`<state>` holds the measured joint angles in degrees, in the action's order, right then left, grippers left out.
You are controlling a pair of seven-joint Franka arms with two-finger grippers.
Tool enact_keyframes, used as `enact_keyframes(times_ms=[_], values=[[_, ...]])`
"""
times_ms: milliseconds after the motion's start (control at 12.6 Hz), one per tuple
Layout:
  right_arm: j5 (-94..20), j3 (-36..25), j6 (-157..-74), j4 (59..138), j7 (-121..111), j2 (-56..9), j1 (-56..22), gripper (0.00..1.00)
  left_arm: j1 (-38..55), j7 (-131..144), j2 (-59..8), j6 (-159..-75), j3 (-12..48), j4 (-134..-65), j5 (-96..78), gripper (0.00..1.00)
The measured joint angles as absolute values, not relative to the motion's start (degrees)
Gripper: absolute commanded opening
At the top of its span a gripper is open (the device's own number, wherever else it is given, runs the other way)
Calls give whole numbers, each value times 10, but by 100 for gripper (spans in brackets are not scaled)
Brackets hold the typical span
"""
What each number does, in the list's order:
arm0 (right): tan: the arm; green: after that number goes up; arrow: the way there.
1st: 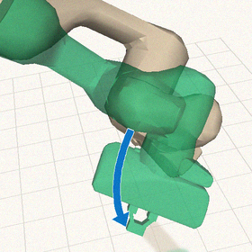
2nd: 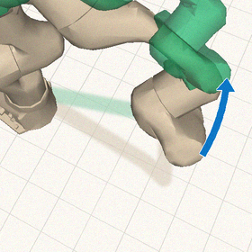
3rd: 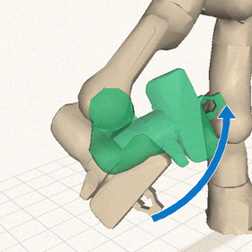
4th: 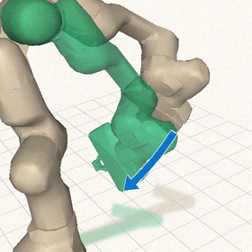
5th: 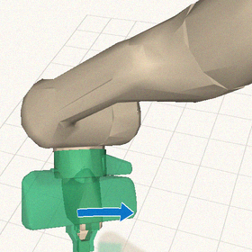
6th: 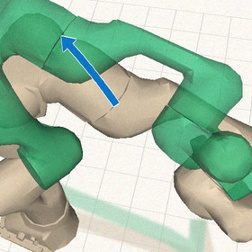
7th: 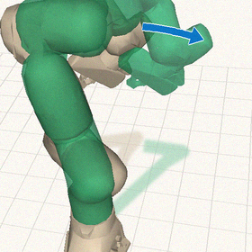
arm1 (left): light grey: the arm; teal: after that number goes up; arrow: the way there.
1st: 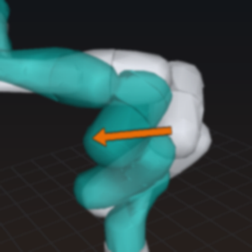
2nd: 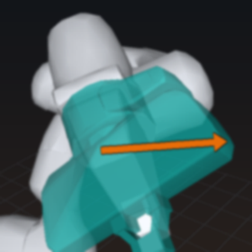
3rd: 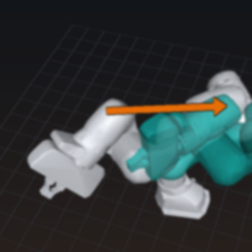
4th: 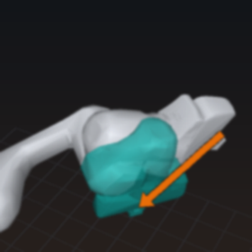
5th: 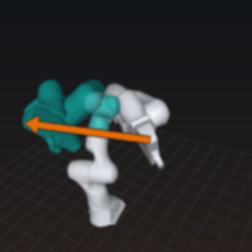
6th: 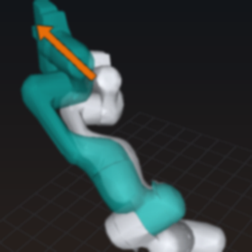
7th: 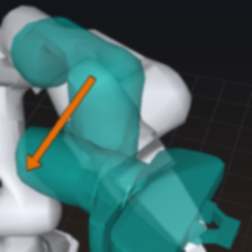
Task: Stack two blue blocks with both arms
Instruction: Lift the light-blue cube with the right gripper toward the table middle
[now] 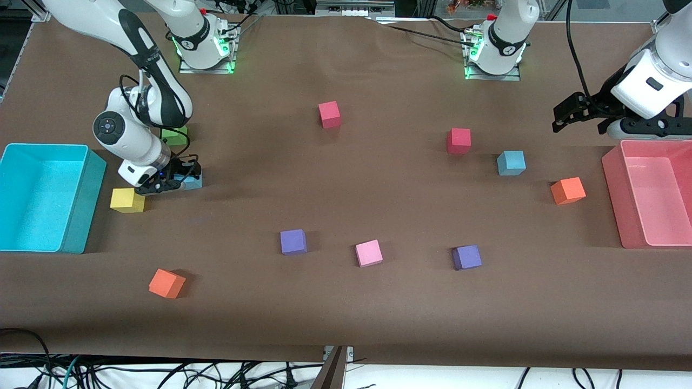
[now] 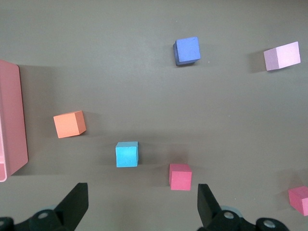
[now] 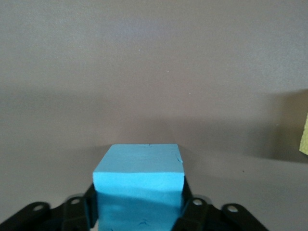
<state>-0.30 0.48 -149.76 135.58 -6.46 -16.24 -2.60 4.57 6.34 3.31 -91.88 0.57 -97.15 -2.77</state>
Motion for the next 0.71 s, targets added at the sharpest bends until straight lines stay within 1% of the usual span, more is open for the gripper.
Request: enact_keyframes(times_ms=[238, 317, 475, 634, 713], values=[[-2, 8, -1487, 1339, -87, -147, -26, 18, 44, 63, 31, -919, 0, -973, -28, 100], [-1, 16, -1456, 1322, -92, -139, -26, 18, 43, 63, 30, -918, -1, -976, -28, 100], [-1, 39, -1359, 1260, -93, -127, -36, 20, 39, 63, 26, -917, -4, -983, -28, 100], [-3, 48, -1262, 1174, -82, -131, -74, 22, 36, 63, 24, -917, -7, -985, -28, 100], [-3, 50, -1228, 1135, -56, -141, -102, 25, 35, 63, 24, -917, -7, -985, -28, 100]])
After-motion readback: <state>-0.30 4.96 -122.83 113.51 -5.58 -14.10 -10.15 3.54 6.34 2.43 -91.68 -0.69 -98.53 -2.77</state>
